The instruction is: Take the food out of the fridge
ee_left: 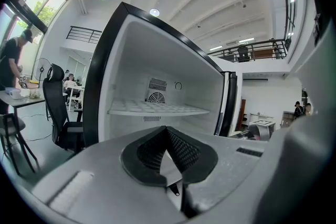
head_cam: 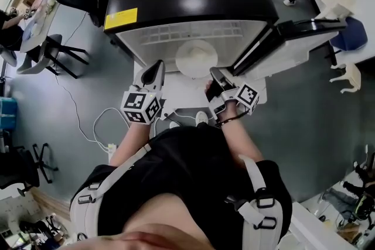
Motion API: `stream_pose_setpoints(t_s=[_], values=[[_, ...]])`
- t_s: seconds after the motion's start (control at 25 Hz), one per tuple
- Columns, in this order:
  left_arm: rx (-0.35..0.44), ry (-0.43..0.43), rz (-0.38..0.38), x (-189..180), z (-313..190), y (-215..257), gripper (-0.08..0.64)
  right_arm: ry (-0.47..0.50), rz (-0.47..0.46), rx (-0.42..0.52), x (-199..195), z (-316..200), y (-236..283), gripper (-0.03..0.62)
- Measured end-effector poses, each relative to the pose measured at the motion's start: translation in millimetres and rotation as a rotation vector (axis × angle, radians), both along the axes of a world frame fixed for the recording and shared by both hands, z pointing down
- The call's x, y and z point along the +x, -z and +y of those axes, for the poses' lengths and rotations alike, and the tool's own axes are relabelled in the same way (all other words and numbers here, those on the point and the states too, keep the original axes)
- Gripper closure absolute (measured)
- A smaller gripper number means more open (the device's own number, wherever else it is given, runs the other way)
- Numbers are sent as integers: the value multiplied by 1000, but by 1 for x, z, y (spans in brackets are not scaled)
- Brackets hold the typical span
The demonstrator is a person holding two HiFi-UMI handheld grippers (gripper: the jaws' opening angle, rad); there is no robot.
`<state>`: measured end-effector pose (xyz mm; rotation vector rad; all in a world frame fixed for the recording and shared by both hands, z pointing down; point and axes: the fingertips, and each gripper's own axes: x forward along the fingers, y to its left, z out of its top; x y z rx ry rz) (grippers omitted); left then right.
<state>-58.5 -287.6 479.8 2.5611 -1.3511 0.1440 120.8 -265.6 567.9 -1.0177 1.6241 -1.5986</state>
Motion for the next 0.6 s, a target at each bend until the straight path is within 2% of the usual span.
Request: stream_pose_setpoints(t_s=[0.28,0.6], values=[[18,-36,-16,5,2,-4,563,-60,-59,20,20,35,13,577],[28,-65,-18,15,-2,-1,563,-79,-82,40,22,36,16,577]])
